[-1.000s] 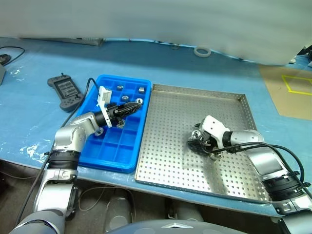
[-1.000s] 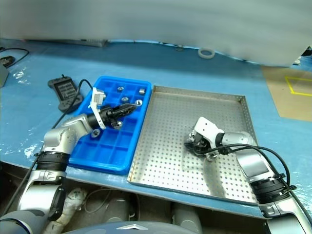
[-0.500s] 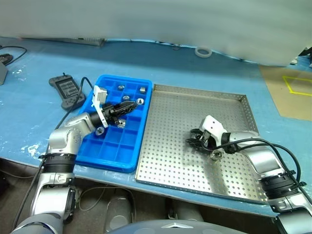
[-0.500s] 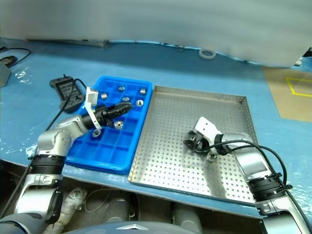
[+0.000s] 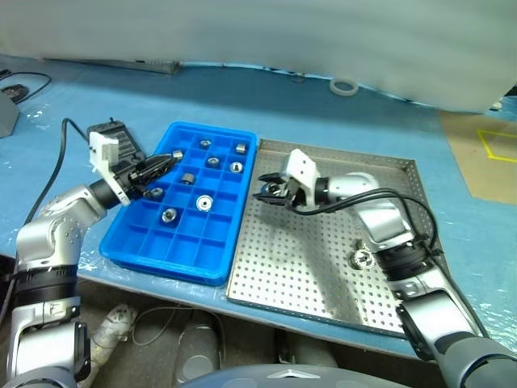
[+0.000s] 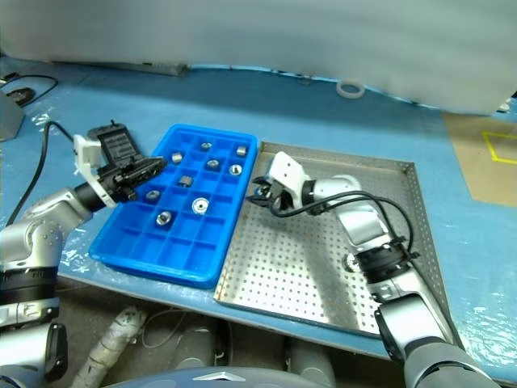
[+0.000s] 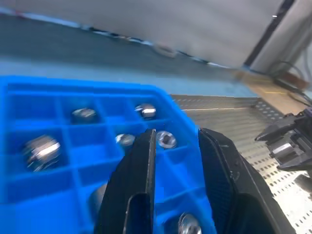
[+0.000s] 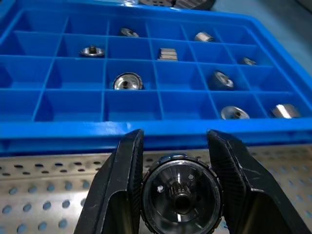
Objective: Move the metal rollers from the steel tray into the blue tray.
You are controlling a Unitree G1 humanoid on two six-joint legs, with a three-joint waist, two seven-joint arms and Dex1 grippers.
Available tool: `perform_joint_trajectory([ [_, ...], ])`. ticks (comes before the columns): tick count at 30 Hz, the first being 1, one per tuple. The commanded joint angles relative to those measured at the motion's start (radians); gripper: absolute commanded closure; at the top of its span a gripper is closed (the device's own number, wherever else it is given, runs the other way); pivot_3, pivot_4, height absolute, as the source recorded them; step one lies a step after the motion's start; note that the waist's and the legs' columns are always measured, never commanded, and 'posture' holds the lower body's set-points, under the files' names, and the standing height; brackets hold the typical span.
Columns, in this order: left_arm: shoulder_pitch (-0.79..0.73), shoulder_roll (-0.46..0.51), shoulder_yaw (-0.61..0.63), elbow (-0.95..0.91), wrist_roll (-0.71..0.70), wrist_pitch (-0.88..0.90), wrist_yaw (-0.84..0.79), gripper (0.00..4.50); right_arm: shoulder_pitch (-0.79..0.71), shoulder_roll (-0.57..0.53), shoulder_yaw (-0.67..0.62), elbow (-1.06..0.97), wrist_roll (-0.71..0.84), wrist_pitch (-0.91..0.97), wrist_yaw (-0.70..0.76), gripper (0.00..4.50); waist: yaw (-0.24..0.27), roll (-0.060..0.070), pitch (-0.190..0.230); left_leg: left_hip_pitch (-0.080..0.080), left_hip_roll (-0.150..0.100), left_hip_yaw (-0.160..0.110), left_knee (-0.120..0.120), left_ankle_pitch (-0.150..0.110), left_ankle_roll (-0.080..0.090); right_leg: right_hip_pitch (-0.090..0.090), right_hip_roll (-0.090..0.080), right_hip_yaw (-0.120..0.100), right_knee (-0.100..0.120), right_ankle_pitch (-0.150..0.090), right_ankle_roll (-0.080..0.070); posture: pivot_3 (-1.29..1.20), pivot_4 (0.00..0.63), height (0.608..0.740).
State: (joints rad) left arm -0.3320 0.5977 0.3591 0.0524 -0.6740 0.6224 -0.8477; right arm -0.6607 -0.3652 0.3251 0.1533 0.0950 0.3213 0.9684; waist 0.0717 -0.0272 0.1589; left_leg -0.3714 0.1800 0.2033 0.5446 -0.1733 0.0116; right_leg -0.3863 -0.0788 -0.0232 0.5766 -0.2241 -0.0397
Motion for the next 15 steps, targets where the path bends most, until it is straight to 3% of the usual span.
perform_joint_trajectory([
  [1, 0.075, 0.016, 0.092, -0.157, -0.065, 0.031, 0.060, 3.06, -0.090, 0.065, 0.018, 0.099, -0.004, -0.092, 0.031, 2.83, 0.014, -0.001, 0.000, -0.001, 0.000, 0.000, 0.000, 0.000, 0.000, -0.001, 0.000, -0.001, 0.000, 0.000, 0.000, 0.24, 0.150, 0.740],
  [8, 0.206, -0.002, 0.161, -0.324, -0.149, 0.082, 0.164, 3.06, -0.173, 0.140, 0.032, 0.341, -0.040, -0.220, 0.064, 2.83, 0.078, -0.001, 0.001, -0.001, 0.000, -0.001, 0.000, 0.000, 0.000, 0.000, 0.000, -0.002, 0.000, 0.000, 0.000, 0.32, 0.150, 0.740],
  [14, 0.239, 0.000, 0.173, -0.368, -0.185, 0.094, 0.212, 3.06, -0.181, 0.161, 0.034, 0.427, -0.066, -0.283, 0.086, 2.83, 0.094, 0.000, 0.002, -0.001, 0.000, -0.003, 0.000, 0.000, 0.000, 0.000, 0.000, -0.002, 0.002, 0.000, 0.000, 0.34, 0.150, 0.740],
  [15, 0.239, 0.001, 0.171, -0.371, -0.189, 0.095, 0.218, 3.06, -0.179, 0.163, 0.035, 0.441, -0.074, -0.309, 0.083, 2.48, 0.094, -0.001, 0.002, -0.001, 0.000, -0.003, -0.001, 0.000, -0.001, -0.001, 0.000, -0.002, 0.002, 0.000, 0.000, 0.34, 0.150, 0.740],
])
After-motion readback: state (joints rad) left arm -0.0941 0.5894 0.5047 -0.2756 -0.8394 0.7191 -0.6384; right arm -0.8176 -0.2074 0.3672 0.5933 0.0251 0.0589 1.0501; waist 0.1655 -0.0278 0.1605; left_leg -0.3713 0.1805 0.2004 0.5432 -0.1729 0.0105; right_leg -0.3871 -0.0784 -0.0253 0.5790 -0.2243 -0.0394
